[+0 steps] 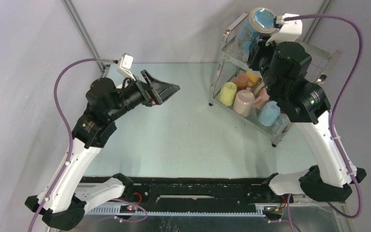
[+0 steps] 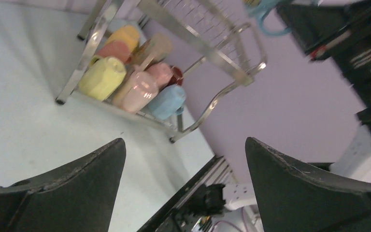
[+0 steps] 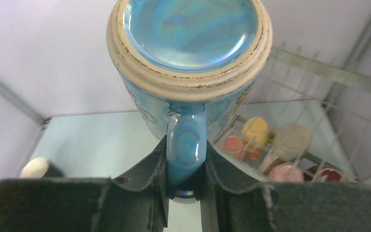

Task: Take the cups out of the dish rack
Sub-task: Place the cup at the center of the board.

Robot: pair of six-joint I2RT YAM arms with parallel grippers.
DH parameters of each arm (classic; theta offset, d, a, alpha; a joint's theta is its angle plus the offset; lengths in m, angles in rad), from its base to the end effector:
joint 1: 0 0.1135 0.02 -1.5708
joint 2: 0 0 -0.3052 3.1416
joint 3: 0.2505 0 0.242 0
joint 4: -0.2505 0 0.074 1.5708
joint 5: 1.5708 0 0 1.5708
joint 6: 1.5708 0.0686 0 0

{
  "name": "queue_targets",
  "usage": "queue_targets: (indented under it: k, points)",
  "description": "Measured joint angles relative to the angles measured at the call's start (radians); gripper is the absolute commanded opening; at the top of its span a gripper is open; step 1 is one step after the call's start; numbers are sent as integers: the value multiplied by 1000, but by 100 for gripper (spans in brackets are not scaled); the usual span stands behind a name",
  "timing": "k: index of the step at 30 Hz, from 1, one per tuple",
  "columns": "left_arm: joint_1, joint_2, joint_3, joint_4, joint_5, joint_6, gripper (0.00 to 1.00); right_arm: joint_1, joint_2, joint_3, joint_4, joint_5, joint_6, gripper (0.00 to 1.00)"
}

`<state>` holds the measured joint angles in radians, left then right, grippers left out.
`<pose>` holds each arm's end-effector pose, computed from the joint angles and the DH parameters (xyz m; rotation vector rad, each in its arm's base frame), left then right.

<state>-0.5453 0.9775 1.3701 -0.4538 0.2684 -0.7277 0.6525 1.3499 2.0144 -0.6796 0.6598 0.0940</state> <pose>0.1469 -0.1104 0.5031 0.0621 1.7679 -1.1716 0.2074 0.1056 0.6011 0.0729 1.5814 0.0605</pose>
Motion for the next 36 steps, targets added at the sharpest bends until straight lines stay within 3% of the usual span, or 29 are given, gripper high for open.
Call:
queue_targets:
  k: [12,21,30,36]
  points:
    - [65,25,-134,340,148,-287,100,43,-196,-383,108,-362,334,0]
    - [72,28,-270,562,180,-480,100,43,-215,-646,305,-605,571,0]
    - [81,24,-370,634,155,-591,99,44,-215,-683,422,-702,681,0]
    - [91,22,-423,725,154,-672,92,45,-215,-698,494,-742,724,0]
